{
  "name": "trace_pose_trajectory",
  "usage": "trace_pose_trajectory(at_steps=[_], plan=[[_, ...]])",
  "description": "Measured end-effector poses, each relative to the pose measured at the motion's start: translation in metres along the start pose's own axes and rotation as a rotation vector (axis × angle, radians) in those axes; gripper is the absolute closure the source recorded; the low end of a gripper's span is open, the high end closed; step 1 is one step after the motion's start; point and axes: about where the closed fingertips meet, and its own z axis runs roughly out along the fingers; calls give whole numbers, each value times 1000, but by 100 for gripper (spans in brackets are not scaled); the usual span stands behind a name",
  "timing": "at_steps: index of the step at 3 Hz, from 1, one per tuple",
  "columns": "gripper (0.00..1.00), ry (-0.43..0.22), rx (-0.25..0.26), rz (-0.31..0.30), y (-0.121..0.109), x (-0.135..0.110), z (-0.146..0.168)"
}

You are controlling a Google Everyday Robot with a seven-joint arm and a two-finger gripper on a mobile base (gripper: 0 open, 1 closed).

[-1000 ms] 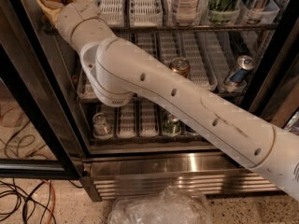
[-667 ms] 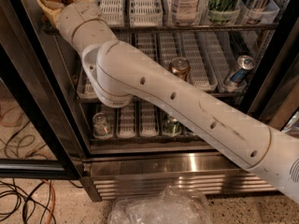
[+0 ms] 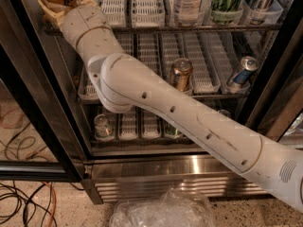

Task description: Pick orange can from top shelf of fridge

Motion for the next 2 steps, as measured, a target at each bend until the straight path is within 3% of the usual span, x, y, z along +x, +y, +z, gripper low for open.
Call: trace_pose_trajectory(at_steps=[1,2], plan=[[100,-45,11,-15,-3,-4,3],[100,-49,12,-21,-4,-6,2]])
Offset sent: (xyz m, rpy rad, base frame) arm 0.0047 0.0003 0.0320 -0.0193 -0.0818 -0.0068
